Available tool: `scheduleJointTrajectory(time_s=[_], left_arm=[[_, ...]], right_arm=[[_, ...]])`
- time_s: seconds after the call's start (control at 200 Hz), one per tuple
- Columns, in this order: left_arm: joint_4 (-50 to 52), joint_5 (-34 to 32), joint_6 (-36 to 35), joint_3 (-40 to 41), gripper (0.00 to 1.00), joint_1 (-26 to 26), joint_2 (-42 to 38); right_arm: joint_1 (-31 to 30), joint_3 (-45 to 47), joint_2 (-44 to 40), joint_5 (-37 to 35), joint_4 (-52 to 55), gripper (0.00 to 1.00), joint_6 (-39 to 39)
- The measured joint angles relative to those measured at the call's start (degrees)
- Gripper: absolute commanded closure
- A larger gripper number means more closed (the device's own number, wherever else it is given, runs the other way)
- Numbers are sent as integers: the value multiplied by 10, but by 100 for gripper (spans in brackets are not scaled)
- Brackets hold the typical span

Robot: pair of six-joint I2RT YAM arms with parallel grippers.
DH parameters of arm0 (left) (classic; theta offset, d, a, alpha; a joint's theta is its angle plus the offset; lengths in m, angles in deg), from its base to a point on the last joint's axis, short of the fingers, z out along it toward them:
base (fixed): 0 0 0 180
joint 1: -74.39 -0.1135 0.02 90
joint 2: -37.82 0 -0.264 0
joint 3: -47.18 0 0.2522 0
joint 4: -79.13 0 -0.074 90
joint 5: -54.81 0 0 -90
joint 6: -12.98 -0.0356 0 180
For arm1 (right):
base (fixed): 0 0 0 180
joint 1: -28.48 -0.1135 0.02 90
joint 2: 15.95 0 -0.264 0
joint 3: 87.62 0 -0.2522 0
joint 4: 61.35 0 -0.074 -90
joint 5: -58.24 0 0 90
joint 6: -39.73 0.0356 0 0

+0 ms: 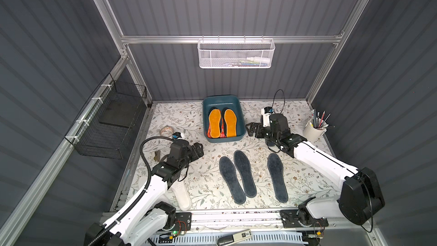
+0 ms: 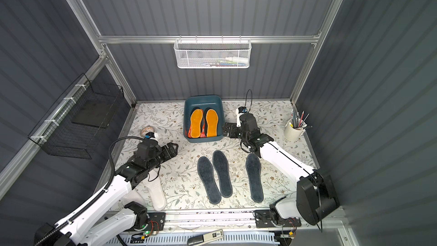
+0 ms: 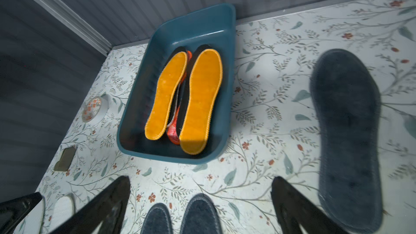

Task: Put the insoles into the storage box
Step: Place the insole in the storage box, then move the insole to the center of the board.

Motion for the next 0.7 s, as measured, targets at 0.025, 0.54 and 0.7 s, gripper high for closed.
scheduleJointTrajectory(time_s=[0.025, 0.54, 0.7], left_arm=[[4, -9, 6, -1, 21, 17, 10], [55, -98, 96, -125, 42, 226, 276], [56, -78, 96, -159, 45, 237, 332]], right_arm=[[4, 5, -3, -2, 1, 1, 2], [43, 44, -16, -10, 31, 1, 35], [50, 59, -30, -10, 35, 1, 39]])
